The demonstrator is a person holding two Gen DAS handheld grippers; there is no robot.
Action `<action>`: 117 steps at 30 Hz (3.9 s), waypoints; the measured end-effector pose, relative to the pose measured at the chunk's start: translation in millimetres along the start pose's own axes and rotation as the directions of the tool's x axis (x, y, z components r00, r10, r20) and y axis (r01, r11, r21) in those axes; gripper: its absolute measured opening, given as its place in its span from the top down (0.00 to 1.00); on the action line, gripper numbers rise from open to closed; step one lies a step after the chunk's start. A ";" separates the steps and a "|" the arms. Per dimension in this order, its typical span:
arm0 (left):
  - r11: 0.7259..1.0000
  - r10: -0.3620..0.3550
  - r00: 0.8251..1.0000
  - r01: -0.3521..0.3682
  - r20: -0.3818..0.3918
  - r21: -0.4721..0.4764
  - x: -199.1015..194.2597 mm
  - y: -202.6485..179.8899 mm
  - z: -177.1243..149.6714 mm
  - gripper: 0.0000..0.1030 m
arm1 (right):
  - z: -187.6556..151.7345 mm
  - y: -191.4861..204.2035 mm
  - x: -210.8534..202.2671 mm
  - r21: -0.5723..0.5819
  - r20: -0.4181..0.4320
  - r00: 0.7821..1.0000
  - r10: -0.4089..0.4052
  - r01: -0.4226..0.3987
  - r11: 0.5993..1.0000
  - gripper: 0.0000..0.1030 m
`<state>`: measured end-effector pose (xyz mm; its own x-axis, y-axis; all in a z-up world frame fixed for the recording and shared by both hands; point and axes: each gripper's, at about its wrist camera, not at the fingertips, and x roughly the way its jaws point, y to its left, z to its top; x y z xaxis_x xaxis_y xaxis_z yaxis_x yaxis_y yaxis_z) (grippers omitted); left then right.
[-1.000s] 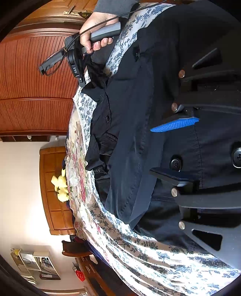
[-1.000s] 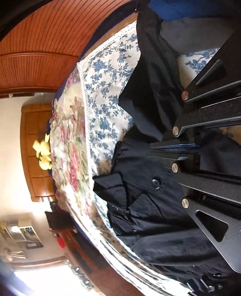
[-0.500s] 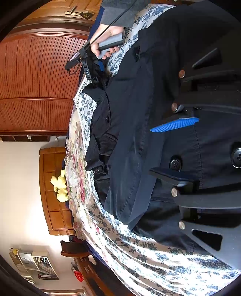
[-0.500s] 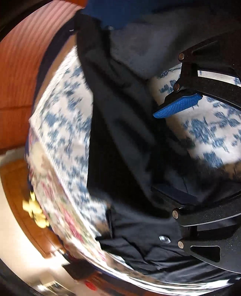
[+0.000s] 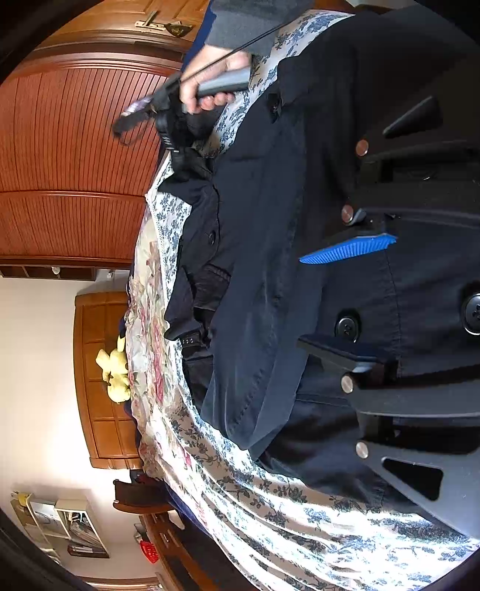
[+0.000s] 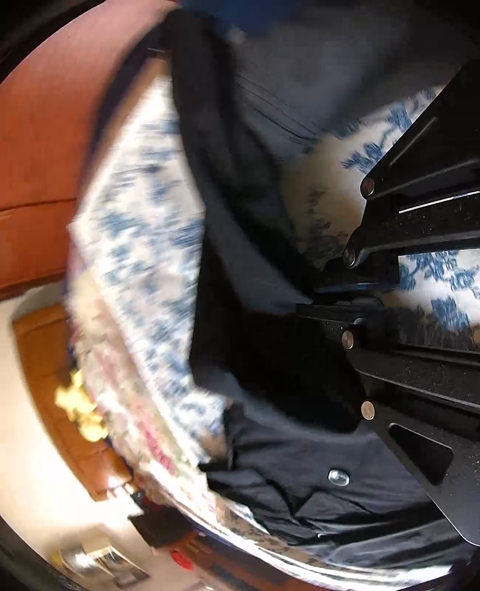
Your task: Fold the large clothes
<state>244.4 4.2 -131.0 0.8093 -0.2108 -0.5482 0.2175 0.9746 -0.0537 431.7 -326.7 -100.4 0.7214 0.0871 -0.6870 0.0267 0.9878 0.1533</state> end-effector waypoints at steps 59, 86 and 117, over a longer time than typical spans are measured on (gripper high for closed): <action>0.998 -0.056 0.997 0.054 0.045 0.032 -53.1 12.3 -2.6 0.63 | -27.1 14.3 0.4 -0.021 -0.168 0.976 -0.138 0.136 0.990 0.34; 0.999 -0.037 0.999 0.037 0.007 0.034 -38.2 13.4 -4.8 0.63 | -7.9 23.0 -49.4 -0.102 0.008 0.999 -0.042 0.042 0.994 0.99; 1.000 -0.009 0.999 0.008 0.045 0.027 -65.2 19.2 -9.7 0.63 | -126.6 177.9 -178.8 -0.500 -0.150 0.958 0.244 -0.286 0.818 0.88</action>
<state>190.5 37.4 -104.3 0.8309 -0.2226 -0.5099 0.2382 0.9706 -0.0354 219.8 -150.2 -40.2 0.5942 0.3437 -0.7272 -0.5304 0.8471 -0.0330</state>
